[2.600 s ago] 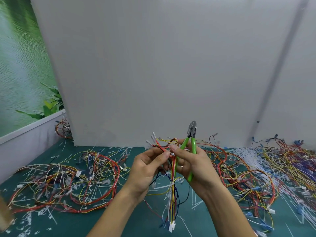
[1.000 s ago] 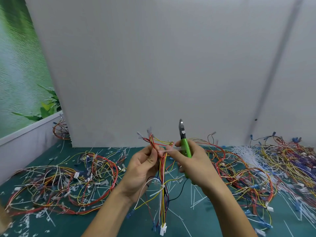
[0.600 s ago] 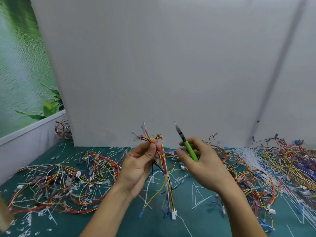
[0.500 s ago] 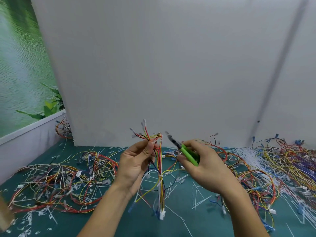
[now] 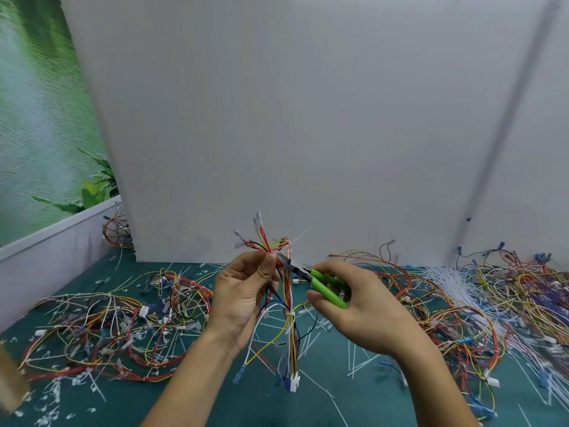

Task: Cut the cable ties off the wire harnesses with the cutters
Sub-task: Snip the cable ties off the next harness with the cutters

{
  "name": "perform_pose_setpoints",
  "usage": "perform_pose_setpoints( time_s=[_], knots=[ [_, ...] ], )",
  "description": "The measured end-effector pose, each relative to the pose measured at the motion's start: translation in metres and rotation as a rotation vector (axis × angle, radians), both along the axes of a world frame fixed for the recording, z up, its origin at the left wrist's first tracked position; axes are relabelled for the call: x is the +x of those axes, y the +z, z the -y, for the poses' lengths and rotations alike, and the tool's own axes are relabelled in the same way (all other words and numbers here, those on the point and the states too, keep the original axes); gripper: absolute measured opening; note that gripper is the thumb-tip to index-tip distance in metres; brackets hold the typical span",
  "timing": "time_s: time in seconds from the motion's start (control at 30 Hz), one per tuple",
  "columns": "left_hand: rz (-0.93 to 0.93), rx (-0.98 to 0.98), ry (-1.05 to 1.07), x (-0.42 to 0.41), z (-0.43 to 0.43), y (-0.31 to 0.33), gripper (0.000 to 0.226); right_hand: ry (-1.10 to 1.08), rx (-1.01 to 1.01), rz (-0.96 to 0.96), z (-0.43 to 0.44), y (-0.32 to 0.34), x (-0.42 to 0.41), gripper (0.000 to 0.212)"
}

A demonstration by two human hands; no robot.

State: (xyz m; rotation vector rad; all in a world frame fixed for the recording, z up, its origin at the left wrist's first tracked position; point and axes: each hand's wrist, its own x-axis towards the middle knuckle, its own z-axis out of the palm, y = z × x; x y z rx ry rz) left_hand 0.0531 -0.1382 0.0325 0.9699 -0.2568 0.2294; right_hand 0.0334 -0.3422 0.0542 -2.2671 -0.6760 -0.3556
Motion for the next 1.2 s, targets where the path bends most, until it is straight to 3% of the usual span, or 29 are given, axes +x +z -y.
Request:
perform_pose_setpoints(
  time_s=[0.1,0.4,0.7,0.9,1.03,1.2],
  knots=[
    [-0.003,0.015,0.017,0.0,-0.001,0.001,0.054,-0.002,0.008,-0.018,0.0,0.0,-0.001,0.013],
    [0.016,0.035,0.024,0.001,0.001,-0.001,0.056,-0.009,0.008,-0.038,0.001,0.001,-0.001,0.013],
    [-0.002,0.051,0.06,0.002,0.004,-0.003,0.053,0.001,0.033,-0.08,-0.01,-0.001,-0.004,0.004],
    [-0.003,0.102,0.024,0.0,-0.002,-0.002,0.021,0.038,0.081,-0.217,-0.018,-0.001,-0.006,0.02],
    [0.0,0.166,0.062,0.001,-0.001,-0.001,0.022,0.048,0.123,-0.332,-0.021,0.004,-0.012,0.02],
    [0.004,0.264,0.164,0.003,-0.002,-0.005,0.033,-0.014,0.057,-0.343,-0.027,0.008,-0.019,0.026]
  ],
)
